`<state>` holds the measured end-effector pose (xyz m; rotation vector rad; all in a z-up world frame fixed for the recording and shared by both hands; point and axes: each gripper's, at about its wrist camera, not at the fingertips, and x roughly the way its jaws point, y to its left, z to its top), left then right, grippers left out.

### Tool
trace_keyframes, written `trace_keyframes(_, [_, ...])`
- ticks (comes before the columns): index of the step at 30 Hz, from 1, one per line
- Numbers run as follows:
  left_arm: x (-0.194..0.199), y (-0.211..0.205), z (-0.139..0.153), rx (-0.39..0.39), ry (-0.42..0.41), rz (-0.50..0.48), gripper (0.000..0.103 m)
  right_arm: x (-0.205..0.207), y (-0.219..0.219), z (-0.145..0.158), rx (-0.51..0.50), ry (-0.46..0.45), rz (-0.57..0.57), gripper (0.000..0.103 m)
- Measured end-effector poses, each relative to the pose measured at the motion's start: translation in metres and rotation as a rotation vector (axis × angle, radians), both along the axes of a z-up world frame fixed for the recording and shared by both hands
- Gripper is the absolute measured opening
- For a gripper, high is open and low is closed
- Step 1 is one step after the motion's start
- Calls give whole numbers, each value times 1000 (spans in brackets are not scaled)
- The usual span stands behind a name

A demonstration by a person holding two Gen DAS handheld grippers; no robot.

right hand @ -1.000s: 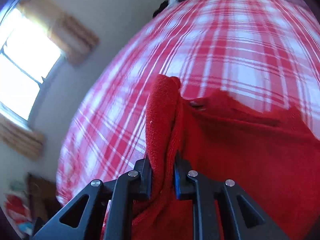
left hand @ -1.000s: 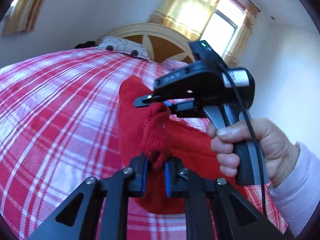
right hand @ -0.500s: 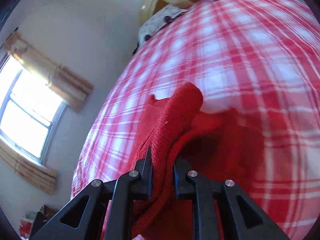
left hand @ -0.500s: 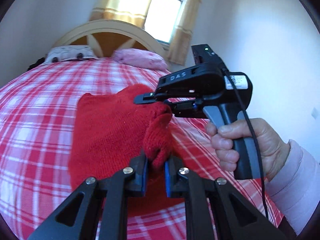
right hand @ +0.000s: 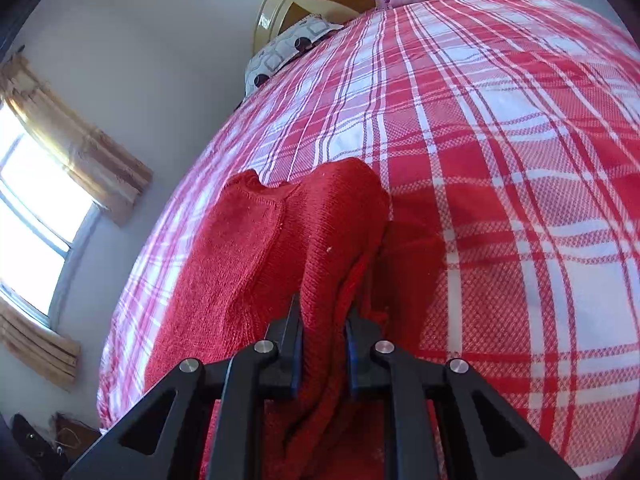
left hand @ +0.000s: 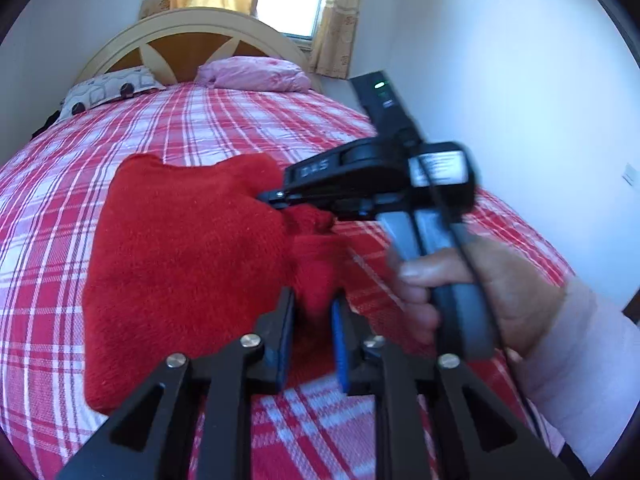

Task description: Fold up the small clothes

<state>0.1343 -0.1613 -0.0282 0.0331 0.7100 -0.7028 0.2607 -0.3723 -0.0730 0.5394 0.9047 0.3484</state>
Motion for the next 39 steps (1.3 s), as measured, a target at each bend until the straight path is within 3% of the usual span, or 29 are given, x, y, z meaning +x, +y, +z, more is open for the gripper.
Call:
trace_keyframes(3, [-18, 13, 6, 6, -6, -13, 26, -10, -13, 4, 57, 0, -37, 21])
trace_keyframes(5, [-23, 27, 7, 0, 6, 0, 41, -32, -30, 20, 51, -28, -154, 42])
trace_keyframes(7, [-27, 49, 8, -28, 16, 33, 57, -56, -38, 34, 9, -70, -231, 45])
trace_keyframes(14, [-9, 90, 0, -26, 55, 187, 58, -130, 4, 58, -65, -140, -119, 45])
trace_keyframes(17, [-4, 102, -1, -51, 76, 211, 58, -135, 28, 57, -151, -164, -67, 45])
trace_keyframes(21, [-7, 88, -14, 54, 82, 178, 59, -123, 54, 40, -254, -128, 12, 45])
trace_keyframes(22, [-11, 86, -17, 81, 74, 173, 63, -121, 57, 37, -262, -123, 20, 38])
trace_keyframes(23, [-14, 83, -20, 114, 62, 177, 65, -120, 61, 33, -280, -113, 24, 16])
trace_keyframes(24, [-15, 77, -24, 158, 49, 186, 66, -120, 64, 31, -292, -101, 28, 8])
trace_keyframes(26, [-8, 68, -33, 238, 38, 217, 66, -121, 71, 27, -304, -72, 38, 8])
trace_keyframes(28, [2, 75, -36, 251, 49, 276, 66, -131, 76, 32, -297, -81, 54, 7])
trace_keyframes(32, [19, 109, -36, 106, 121, 354, 57, -147, 70, 33, -222, -83, 35, 7])
trace_keyframes(35, [25, 127, -39, 7, 174, 351, 52, -152, 67, 7, -243, -30, 15, 5])
trace_keyframes(39, [18, 130, -48, 14, 202, 335, 52, -157, 52, -3, -133, -43, -33, 3])
